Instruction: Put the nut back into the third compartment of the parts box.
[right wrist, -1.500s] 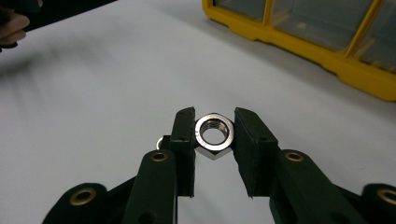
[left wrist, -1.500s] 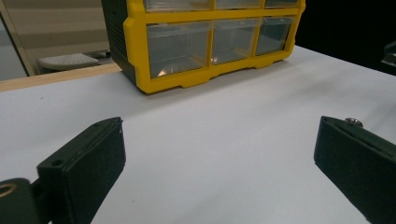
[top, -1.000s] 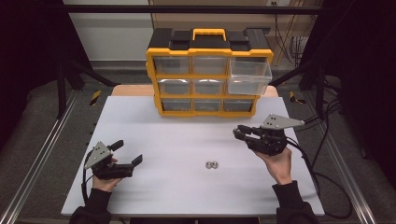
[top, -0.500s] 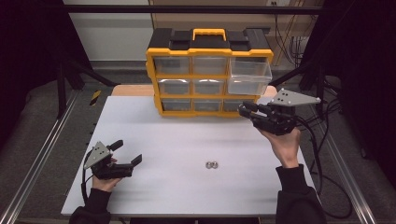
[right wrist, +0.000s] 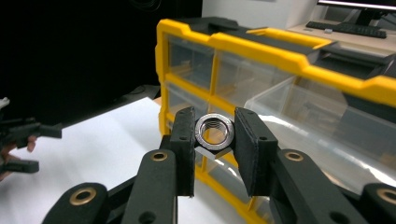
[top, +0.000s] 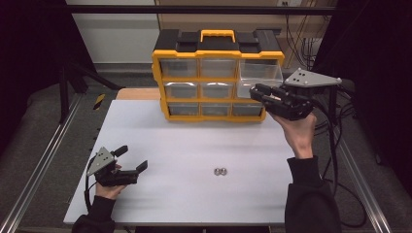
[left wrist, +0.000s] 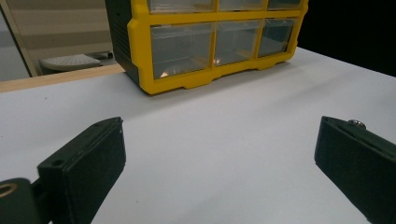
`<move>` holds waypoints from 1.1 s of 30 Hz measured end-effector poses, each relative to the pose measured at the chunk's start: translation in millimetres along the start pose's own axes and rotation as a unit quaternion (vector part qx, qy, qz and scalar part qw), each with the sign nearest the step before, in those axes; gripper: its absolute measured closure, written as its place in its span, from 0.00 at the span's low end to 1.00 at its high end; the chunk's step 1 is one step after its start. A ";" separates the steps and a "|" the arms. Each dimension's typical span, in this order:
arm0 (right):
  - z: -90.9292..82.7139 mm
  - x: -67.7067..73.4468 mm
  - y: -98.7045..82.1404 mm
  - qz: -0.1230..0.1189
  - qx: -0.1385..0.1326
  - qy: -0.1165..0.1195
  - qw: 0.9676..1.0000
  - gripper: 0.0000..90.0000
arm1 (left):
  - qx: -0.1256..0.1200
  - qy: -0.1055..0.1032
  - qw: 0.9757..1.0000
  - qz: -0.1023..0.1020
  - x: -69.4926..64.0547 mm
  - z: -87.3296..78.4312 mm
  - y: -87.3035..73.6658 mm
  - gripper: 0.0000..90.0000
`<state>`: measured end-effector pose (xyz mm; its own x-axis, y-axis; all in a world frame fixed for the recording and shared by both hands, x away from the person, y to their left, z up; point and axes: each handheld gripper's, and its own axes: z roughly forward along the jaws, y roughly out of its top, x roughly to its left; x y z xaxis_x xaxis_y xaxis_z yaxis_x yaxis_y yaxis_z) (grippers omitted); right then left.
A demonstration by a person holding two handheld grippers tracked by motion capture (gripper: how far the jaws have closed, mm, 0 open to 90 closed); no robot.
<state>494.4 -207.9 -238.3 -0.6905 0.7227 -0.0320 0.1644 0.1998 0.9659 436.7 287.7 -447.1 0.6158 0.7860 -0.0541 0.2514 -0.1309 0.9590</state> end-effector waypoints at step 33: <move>59.6 -51.6 26.1 0.026 0.058 -0.098 0.993 0.78 | -0.003 0.002 1.000 -0.003 1.0 -1.2 0.4 0.02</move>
<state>576.3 -200.5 -226.8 -0.5297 0.8471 -0.0435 0.2845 0.2257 0.9317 436.6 289.1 -446.4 0.6121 0.7886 -0.0582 0.2507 -0.1237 0.9601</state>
